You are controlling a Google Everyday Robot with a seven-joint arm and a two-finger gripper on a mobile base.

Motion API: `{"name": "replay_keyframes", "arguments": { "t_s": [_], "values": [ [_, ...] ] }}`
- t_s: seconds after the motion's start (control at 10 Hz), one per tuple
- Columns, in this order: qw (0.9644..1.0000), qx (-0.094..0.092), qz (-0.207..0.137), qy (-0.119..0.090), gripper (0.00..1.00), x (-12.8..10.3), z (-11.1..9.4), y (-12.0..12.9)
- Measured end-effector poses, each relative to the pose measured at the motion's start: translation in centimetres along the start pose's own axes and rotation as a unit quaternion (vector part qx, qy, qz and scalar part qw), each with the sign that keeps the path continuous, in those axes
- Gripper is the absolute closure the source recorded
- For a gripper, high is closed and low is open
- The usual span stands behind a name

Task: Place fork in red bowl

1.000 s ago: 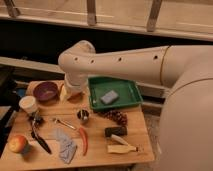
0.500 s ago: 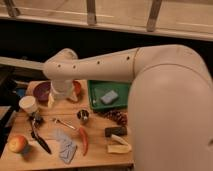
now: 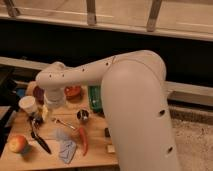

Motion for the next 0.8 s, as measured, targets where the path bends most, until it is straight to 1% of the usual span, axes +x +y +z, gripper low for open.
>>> {"name": "replay_keyframes", "arguments": {
  "t_s": [0.2, 0.3, 0.5, 0.8],
  "values": [
    [1.0000, 0.002, 0.003, 0.001, 0.23, 0.1, -0.1, -0.4],
    [1.0000, 0.003, 0.000, 0.001, 0.23, 0.1, -0.1, -0.2],
    [1.0000, 0.009, 0.003, -0.002, 0.23, -0.2, 0.1, -0.3],
    [0.9999, 0.015, 0.001, 0.005, 0.23, -0.9, 2.1, -0.3]
  ]
}}
